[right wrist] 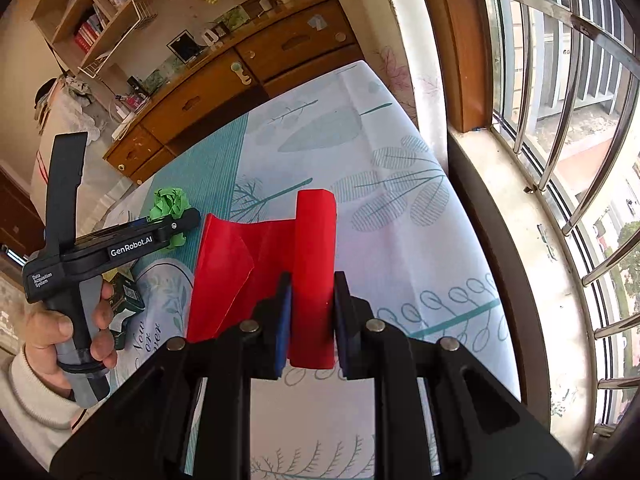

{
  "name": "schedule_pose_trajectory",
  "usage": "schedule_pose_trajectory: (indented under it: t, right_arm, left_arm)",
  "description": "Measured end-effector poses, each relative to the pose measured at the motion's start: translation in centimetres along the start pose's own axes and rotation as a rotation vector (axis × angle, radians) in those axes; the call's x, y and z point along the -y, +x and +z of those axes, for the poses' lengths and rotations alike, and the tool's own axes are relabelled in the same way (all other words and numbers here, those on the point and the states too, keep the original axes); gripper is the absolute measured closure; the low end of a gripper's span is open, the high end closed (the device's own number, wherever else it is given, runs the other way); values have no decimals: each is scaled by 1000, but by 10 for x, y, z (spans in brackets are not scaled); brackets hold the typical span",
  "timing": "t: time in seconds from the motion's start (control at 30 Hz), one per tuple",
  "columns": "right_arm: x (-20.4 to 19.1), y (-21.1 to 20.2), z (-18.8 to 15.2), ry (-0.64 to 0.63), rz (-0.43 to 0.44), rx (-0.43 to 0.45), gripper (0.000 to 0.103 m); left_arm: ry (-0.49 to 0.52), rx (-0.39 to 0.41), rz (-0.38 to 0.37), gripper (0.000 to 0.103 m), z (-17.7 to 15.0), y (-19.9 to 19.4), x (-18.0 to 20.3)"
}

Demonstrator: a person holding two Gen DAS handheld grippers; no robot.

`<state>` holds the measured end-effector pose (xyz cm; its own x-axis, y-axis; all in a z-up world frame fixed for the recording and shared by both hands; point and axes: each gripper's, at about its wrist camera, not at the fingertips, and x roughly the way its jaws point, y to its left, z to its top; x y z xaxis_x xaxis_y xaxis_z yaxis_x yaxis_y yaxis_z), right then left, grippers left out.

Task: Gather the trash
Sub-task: 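Grasp the green crumpled paper with the left tool while the right grasps the red cloth, then carry the green paper and red cloth down over the blue bin with both tools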

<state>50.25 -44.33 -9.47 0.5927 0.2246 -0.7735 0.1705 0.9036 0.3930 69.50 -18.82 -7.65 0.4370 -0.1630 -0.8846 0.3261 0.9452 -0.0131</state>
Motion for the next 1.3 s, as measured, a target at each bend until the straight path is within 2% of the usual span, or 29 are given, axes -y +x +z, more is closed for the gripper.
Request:
schedule_pose_trajectory:
  t: [0.2, 0.33, 0.53, 0.7, 0.87, 1.07, 1.3]
  right_arm:
    - [-21, -39, -31, -34, 36, 1, 88]
    - [-42, -78, -64, -82, 65, 8, 88]
    - [-82, -145, -134, -177, 122, 26, 88]
    - [-113, -199, -202, -225, 205, 24, 88]
    - [-134, -246, -270, -276, 286, 8, 88]
    - [-141, -270, -337, -309, 310, -43, 88]
    - [-133, -265, -406, -367, 266, -80, 88]
  left_arm:
    - [26, 34, -61, 55, -40, -66, 9]
    - [46, 63, -117, 55, -82, -126, 13]
    - [76, 84, -152, 55, -172, -219, 16]
    - [83, 116, -163, 55, -262, -294, 16]
    - [73, 143, -173, 55, -351, -346, 15]
    - [71, 136, -152, 55, -444, -364, 9]
    - [34, 42, -150, 55, -524, -330, 2]
